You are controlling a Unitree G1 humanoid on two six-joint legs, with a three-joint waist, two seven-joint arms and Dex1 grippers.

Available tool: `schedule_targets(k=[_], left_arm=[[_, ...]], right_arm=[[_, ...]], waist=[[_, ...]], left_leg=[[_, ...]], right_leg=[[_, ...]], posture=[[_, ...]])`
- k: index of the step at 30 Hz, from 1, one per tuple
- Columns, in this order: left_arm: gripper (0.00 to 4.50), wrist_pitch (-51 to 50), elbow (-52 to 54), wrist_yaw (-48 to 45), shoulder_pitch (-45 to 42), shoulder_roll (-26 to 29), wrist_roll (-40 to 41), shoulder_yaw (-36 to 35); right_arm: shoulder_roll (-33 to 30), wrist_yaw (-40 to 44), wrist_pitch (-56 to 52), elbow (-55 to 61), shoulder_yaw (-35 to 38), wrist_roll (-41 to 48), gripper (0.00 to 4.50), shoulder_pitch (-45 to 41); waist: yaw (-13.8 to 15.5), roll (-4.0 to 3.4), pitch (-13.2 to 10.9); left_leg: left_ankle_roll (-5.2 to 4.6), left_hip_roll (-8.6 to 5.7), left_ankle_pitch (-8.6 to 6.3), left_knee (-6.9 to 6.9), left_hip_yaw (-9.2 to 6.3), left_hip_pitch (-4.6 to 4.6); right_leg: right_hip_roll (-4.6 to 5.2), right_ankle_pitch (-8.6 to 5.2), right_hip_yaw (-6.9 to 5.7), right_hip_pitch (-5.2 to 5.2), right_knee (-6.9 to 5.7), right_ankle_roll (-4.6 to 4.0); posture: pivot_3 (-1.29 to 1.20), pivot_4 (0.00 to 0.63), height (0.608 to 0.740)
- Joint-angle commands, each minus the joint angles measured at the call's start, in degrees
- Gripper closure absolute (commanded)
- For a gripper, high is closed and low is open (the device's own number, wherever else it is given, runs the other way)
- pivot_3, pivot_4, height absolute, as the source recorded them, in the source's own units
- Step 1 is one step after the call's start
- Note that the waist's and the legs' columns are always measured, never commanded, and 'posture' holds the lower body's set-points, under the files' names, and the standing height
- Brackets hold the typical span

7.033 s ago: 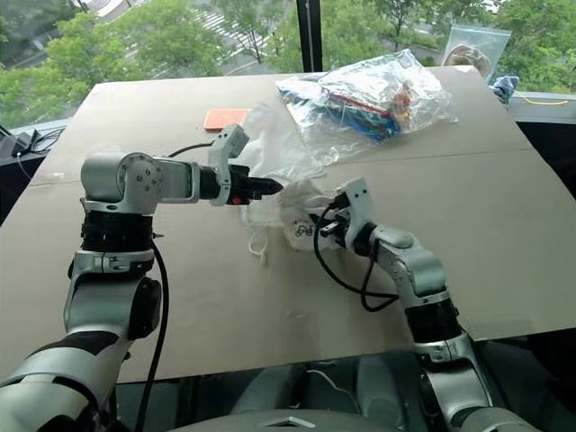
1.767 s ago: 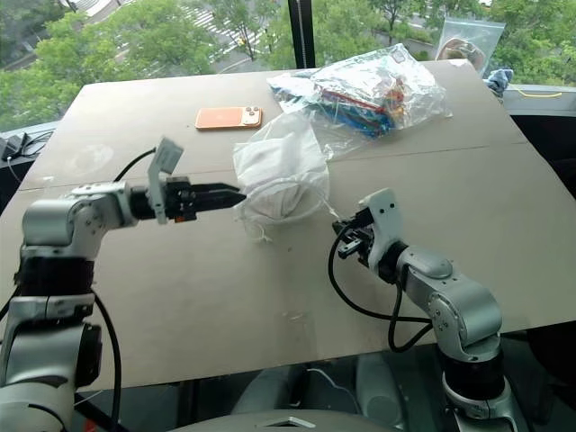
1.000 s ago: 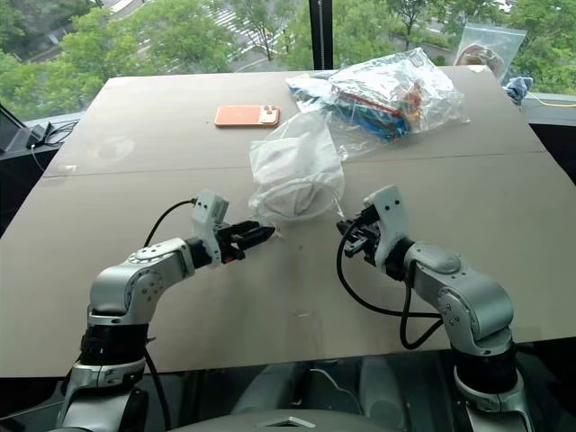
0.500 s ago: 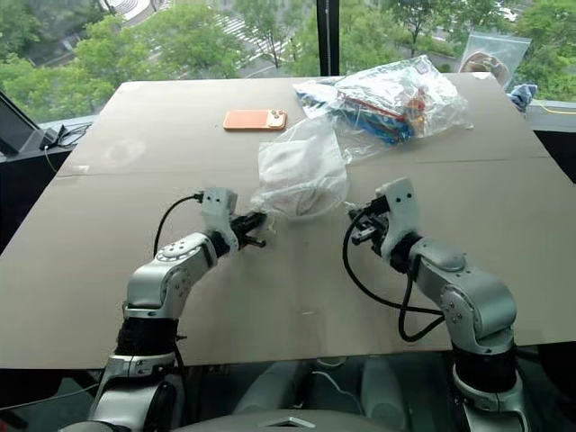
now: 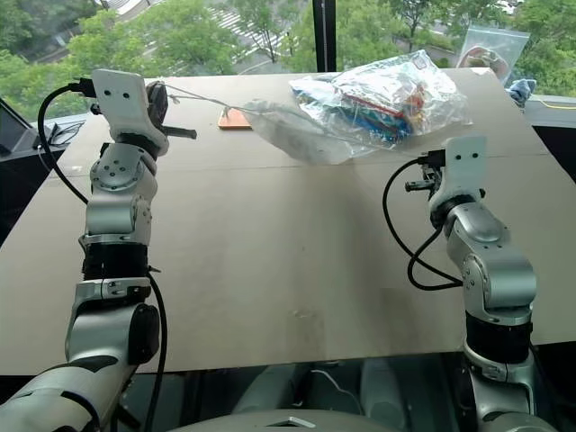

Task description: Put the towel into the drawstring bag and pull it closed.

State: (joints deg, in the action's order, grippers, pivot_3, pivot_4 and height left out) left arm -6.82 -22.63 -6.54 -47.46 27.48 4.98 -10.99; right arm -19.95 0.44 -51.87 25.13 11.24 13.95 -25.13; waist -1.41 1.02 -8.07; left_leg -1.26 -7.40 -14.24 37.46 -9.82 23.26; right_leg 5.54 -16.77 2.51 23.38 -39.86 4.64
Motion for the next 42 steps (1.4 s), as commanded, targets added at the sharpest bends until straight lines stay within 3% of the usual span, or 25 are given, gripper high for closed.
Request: schedule_targets(k=[1,6,20,22,23,26,28,32,36,37,39,42], left_arm=[[4.43,1.83,-3.36,1.53,-4.89,2.74,0.22,-3.21],[4.43,1.43,-6.78,2.59,-8.36,3.58,1.7,-4.79],[4.43,4.72,-11.29,2.62,-10.87,6.44,0.91,-3.97],[4.43,5.55,-11.26,1.49,-10.76,6.72,0.95,-3.37],[4.43,4.84,-7.99,-3.68,-9.47,5.25,4.04,-2.61],[4.43,-1.34,6.09,-18.26,-0.96,2.26,12.72,1.33],[4.43,-7.3,12.96,-20.82,4.61,1.49,16.3,1.87],[4.43,-11.82,22.01,-25.13,22.27,0.02,16.97,6.38],[4.43,-14.79,24.95,-31.56,31.5,0.07,20.72,7.26],[4.2,-15.72,26.83,-33.94,33.29,0.28,23.51,6.33],[3.59,-17.6,30.55,-37.11,36.46,2.2,26.33,5.14],[2.26,-21.89,35.47,-40.31,40.41,5.94,31.47,1.67]], right_arm=[[-3.26,-2.62,0.81,0.5,6.01,-2.88,4.5,-2.28],[-7.11,-3.82,0.36,0.13,9.95,-4.16,4.5,-4.98],[-21.1,-2.95,-0.74,-3.99,15.85,-6.67,4.5,-9.64],[-22.1,-2.54,-0.37,-4.22,16.19,-6.47,4.5,-8.89],[-21.81,0.55,-0.92,-3.06,16.08,-3.49,4.5,-8.07],[-20.03,10.66,-4.13,4.38,15.19,6.8,4.5,-3.12],[-19.07,14.58,-6.06,9.02,15.27,11.72,4.5,0.51],[-16.27,24.65,-10.01,22.1,13.15,23.92,4.5,21.25],[-16.78,25.67,-5.26,24.09,6.12,20.21,4.5,34.18],[-17.51,25.94,-3.02,23.4,5.24,18.17,4.5,36.23],[-17.42,26.41,1.21,22.17,5.82,15.69,3.83,40.23],[-16.6,29.8,7.33,22.73,9.88,15.34,2.67,47.36]], waist=[[-0.45,0.0,0.0],[-1.29,0.0,0.0],[-1.07,0.01,0.0],[-1.08,0.01,0.0],[-1.08,0.01,0.0],[-1.01,-0.01,0.01],[-1.17,-0.03,0.02],[-1.01,-0.05,0.07],[-0.77,-0.08,0.02],[-0.59,-0.08,0.02],[-0.18,-0.08,0.02],[0.76,-0.15,-0.04]], left_leg=[[0.0,0.0,0.0,0.01,-0.02,0.06],[0.0,-0.01,0.0,0.28,-0.06,0.54],[0.0,-0.01,0.0,0.29,-0.06,0.54],[0.0,-0.01,0.0,0.29,-0.05,0.54],[0.0,-0.01,0.0,0.29,-0.04,0.54],[-0.01,0.0,0.0,0.28,-0.06,0.54],[-0.02,0.0,-0.01,0.23,-0.06,0.49],[-0.02,0.08,-0.01,0.18,-0.12,0.44],[-0.02,0.05,0.0,0.3,-0.05,0.45],[-0.04,0.04,-0.01,0.42,-0.04,0.43],[-0.09,0.04,-0.04,0.56,-0.07,0.3],[-0.34,0.05,-0.2,0.32,-0.05,-0.41]], right_leg=[[0.0,0.0,-0.02,0.05,-0.01,0.0],[0.02,0.01,-0.07,0.37,0.0,0.01],[0.02,0.01,-0.07,0.37,-0.02,0.01],[0.02,0.01,-0.07,0.37,-0.01,0.01],[0.02,0.01,-0.06,0.37,-0.01,0.01],[0.03,0.01,-0.07,0.33,0.01,0.01],[0.04,0.01,-0.06,0.32,0.01,0.01],[-0.02,0.0,0.01,0.29,-0.01,0.0],[-0.02,0.01,-0.02,0.28,-0.01,0.0],[-0.03,0.05,-0.03,0.22,-0.03,0.0],[-0.07,0.16,-0.07,0.03,0.0,0.03],[-0.06,0.13,-0.05,-0.63,0.15,0.05]], posture=[[0.0,0.15,0.74],[0.0,0.15,0.74],[0.0,0.15,0.74],[0.0,0.15,0.74],[0.0,0.15,0.74],[0.0,0.15,0.74],[0.0,0.15,0.74],[0.0,0.15,0.74],[0.0,0.15,0.74],[0.0,0.15,0.74],[0.0,0.15,0.74],[0.0,0.15,0.74]])
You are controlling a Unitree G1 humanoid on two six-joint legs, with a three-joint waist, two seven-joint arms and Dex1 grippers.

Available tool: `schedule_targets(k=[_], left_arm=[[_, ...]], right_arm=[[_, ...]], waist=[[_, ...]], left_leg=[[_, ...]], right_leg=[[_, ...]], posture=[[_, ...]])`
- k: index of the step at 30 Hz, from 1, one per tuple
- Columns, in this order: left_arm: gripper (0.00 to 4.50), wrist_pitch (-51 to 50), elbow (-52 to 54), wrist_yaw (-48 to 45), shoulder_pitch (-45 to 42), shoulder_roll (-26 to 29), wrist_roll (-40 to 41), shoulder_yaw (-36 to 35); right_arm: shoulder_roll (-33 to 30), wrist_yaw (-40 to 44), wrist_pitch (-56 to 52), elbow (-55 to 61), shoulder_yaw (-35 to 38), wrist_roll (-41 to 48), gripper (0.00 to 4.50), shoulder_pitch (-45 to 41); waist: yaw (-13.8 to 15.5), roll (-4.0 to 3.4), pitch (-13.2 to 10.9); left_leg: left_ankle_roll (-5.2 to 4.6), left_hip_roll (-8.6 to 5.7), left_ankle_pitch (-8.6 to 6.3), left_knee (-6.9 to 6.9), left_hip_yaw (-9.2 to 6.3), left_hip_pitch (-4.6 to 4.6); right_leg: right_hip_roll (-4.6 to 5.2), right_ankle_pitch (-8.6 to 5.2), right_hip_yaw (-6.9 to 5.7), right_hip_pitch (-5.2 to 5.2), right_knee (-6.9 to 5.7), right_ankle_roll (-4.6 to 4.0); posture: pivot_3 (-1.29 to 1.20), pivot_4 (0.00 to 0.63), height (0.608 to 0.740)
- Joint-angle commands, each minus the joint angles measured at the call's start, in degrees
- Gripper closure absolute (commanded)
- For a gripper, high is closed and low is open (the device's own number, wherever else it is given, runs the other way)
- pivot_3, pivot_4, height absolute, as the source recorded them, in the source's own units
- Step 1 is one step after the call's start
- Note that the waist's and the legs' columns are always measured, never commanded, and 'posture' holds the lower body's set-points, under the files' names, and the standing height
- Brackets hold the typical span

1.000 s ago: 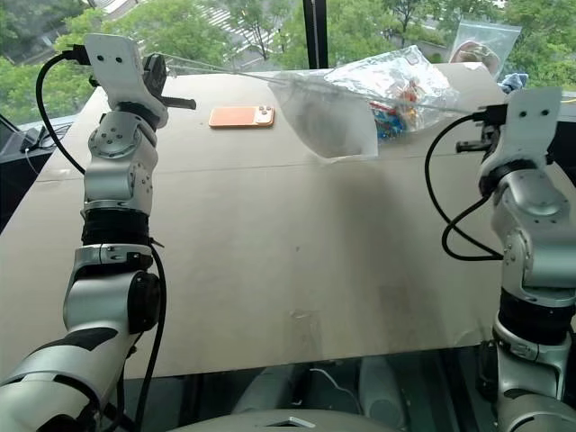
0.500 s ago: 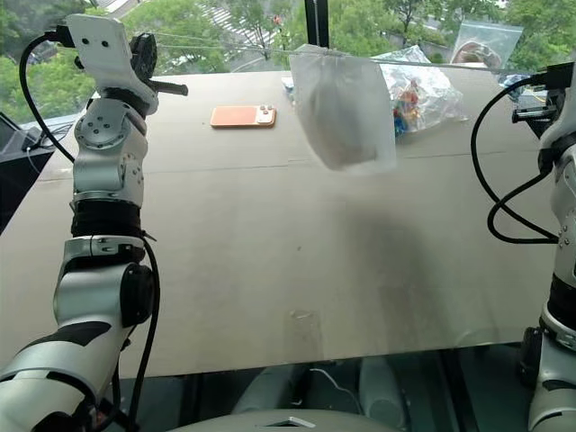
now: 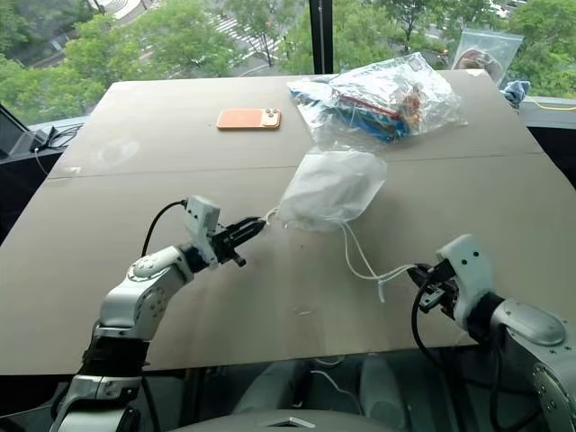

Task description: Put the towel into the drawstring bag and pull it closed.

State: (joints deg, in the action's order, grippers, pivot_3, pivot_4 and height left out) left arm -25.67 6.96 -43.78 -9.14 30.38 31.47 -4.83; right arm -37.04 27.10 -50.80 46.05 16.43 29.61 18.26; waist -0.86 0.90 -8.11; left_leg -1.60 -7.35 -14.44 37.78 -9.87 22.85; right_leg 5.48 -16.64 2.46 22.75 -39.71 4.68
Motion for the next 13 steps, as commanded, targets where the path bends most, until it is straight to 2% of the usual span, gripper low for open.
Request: schedule_targets(k=[1,2,4,5,7,13], left_arm=[[1.87,-3.82,7.02,-3.59,3.27,4.2,6.0,-5.81],[1.38,-4.31,7.75,-3.75,4.01,4.92,6.6,-6.61],[0.73,-5.19,10.03,-4.32,6.48,6.7,8.14,-9.42],[0.3,-5.44,11.56,-4.36,7.94,7.41,8.71,-10.97],[0.04,-6.2,13.62,-2.64,10.05,7.5,9.7,-13.55],[0.04,-5.43,14.14,4.07,10.03,4.8,9.62,-17.19]], right_arm=[[1.22,4.36,8.29,2.29,6.93,0.33,2.24,6.13],[1.75,5.18,9.78,2.5,8.45,0.82,1.69,7.56],[3.12,7.48,13.67,3.92,13.38,1.94,1.11,10.99],[4.04,8.63,15.02,4.74,16.7,4.36,0.52,11.98],[4.74,10.3,17.58,5.52,20.97,7.62,0.35,12.54],[4.54,11.04,24.23,3.71,21.51,3.85,0.35,12.1]], waist=[[0.33,-0.07,-0.01],[0.36,-0.07,-0.01],[0.53,-0.08,-0.01],[0.67,-0.07,-0.02],[0.58,-0.11,-0.05],[1.0,-0.15,-0.06]], left_leg=[[-0.02,0.01,-0.01,-0.12,0.0,-0.18],[-0.03,0.04,-0.01,-0.26,-0.01,-0.21],[-0.02,0.05,-0.01,-0.3,-0.01,-0.26],[-0.02,0.05,-0.01,-0.31,-0.01,-0.25],[-0.02,0.05,-0.01,-0.36,0.0,-0.23],[-0.02,0.17,-0.02,-0.49,-0.03,-0.25]], right_leg=[[0.01,-0.01,0.0,-0.11,0.05,0.0],[0.0,-0.02,-0.01,-0.13,0.1,0.01],[0.0,-0.02,0.0,-0.14,0.13,0.01],[-0.01,-0.01,0.0,-0.15,0.18,0.01],[0.0,-0.01,0.01,-0.16,0.3,0.01],[-0.09,0.01,-0.06,-0.32,0.75,-0.01]], posture=[[0.0,0.15,0.74],[0.0,0.15,0.74],[0.0,0.15,0.74],[0.0,0.15,0.74],[0.0,0.15,0.74],[0.0,0.15,0.74]])
